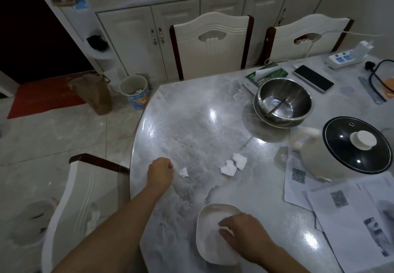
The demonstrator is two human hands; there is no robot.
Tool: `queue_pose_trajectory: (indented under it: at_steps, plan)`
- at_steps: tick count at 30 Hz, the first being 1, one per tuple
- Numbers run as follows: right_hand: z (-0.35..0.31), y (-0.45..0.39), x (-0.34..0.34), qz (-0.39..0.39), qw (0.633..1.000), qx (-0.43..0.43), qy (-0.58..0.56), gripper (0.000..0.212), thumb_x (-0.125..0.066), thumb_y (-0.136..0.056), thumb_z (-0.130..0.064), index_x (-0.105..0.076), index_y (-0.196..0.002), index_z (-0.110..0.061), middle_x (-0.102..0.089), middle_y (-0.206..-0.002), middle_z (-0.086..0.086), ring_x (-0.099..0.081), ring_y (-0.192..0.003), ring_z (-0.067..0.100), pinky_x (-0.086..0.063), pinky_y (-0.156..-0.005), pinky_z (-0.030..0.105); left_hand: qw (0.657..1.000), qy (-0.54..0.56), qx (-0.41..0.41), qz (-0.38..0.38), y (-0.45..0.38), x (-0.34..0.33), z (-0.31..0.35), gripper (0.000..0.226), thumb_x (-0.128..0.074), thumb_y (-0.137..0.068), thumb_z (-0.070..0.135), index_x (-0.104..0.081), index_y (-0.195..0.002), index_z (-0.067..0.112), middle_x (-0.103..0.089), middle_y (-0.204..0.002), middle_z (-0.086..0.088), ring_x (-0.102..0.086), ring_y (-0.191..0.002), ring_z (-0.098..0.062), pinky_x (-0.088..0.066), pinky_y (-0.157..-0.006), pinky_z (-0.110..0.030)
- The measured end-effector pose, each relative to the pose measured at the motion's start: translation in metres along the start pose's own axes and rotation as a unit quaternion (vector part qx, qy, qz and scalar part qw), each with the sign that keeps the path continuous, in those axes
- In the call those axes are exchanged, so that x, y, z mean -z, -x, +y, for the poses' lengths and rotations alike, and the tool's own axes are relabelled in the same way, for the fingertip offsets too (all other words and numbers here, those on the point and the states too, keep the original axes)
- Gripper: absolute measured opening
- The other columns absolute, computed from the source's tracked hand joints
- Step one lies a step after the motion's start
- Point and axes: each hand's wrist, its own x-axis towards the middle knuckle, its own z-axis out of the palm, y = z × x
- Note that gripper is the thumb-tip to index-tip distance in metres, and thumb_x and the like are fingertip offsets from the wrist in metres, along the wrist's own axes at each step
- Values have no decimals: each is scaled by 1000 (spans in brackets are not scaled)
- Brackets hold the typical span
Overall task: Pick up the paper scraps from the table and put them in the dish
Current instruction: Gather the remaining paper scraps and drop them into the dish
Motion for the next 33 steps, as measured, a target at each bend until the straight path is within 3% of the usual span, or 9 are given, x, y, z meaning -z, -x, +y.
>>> queue_pose_trajectory:
  at_steps: [4,8,12,16,21,25,29,33]
  plan:
    - [14,-28,19,115,992,-28,-41,21,-53,-93,-30,-72,-101,-25,-76,-97,-2,-69,-89,20,-54,-79,32,1000,17,0,-4,3,-2,-3,13,-62,-77,3,-74,-72,7,-74,-83,-9,-66,-78,-23,-49,-69,-26]
    - [28,-71,42,210,972,-75,-73,22,-60,-90,-19,-70,-110,-21,-74,-105,4,-67,-92,27,-52,-79,35,999,36,23,-5,13,-5,-8,10,-65,-76,6,-73,-71,10,-74,-81,-6,-65,-76,-20,-48,-68,-26]
    - [37,-105,54,163,981,-79,-68,36,-62,-89,-19,-60,-125,-20,-62,-123,5,-62,-104,30,-52,-87,38,996,71,52,6,23,-4,-10,11,-69,-74,5,-74,-68,12,-74,-77,-4,-63,-69,-15,-44,-66,-23]
    - [37,-114,47,137,989,-38,32,22,-57,-91,-10,-69,-108,-14,-61,-113,6,-63,-102,27,-52,-82,34,995,86,58,10,36,-2,-8,8,-71,-76,6,-76,-76,12,-75,-79,-4,-61,-66,-11,-47,-68,-22]
    - [29,-105,48,140,987,-65,-50,16,-61,-90,-9,-76,-95,-10,-74,-97,12,-68,-90,28,-55,-80,33,989,142,40,-14,61,8,16,12,-78,-71,9,-76,-81,14,-73,-70,-3,-66,-63,-14,-55,-70,-25]
    - [25,-69,46,195,966,-81,-147,9,-71,-83,-11,-79,-86,-14,-78,-84,5,-70,-78,20,-57,-78,32,964,254,31,-79,92,8,36,25,-82,-63,2,-71,-75,20,-66,-59,-11,-64,-52,-18,-58,-60,-30]
    - [27,-22,25,206,957,-90,-182,6,-76,-80,-18,-80,-85,-20,-79,-83,-3,-68,-70,8,-57,-76,26,968,206,-18,-140,129,-13,41,23,-85,-59,8,-70,-66,23,-72,-58,-3,-65,-48,-5,-55,-53,-18]
    - [21,15,3,202,957,-87,-187,7,-74,-83,-20,-79,-89,-21,-77,-83,-7,-64,-68,2,-54,-73,20,973,150,-36,-173,151,-36,43,20,-74,-68,1,-74,-82,16,-75,-77,-5,-68,-66,-9,-59,-72,-25]
